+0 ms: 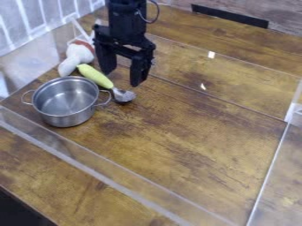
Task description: Move the green spoon to the left
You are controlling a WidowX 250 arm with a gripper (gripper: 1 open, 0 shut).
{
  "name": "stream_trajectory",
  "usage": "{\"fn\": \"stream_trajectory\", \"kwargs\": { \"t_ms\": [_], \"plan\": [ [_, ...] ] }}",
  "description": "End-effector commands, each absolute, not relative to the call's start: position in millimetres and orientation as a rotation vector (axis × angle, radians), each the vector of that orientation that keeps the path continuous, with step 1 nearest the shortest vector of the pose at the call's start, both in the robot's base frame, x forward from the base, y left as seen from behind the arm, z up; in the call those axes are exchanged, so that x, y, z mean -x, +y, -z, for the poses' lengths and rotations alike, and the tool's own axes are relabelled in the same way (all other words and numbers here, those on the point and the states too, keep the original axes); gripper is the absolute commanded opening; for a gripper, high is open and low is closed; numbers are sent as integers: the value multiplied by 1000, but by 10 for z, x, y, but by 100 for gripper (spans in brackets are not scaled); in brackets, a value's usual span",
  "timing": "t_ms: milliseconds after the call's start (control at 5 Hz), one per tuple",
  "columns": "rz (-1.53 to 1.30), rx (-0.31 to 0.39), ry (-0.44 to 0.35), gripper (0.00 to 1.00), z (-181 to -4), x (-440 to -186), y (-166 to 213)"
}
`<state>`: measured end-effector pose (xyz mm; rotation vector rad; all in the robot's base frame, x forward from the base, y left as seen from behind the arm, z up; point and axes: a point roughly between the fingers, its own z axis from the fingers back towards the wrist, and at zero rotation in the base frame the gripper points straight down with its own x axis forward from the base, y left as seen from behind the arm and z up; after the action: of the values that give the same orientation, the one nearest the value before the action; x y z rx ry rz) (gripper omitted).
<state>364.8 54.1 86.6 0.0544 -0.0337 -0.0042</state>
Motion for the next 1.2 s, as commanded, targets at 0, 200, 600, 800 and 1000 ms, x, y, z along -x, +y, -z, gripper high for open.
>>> {"fn": "stream_trajectory", "kwargs": {
  "t_ms": [0, 200, 600, 800, 1000],
  "plan": [
    [-35, -76, -116, 100, -1004, -3795, 751],
    [-15, -76, -121, 100, -848, -3805, 675],
    [-56, -77, -121, 100, -760, -3806, 651],
    [-120, -80, -115, 100, -783, -3799, 761],
    [-172, -80, -111, 100, -599, -3864, 760]
  ]
}}
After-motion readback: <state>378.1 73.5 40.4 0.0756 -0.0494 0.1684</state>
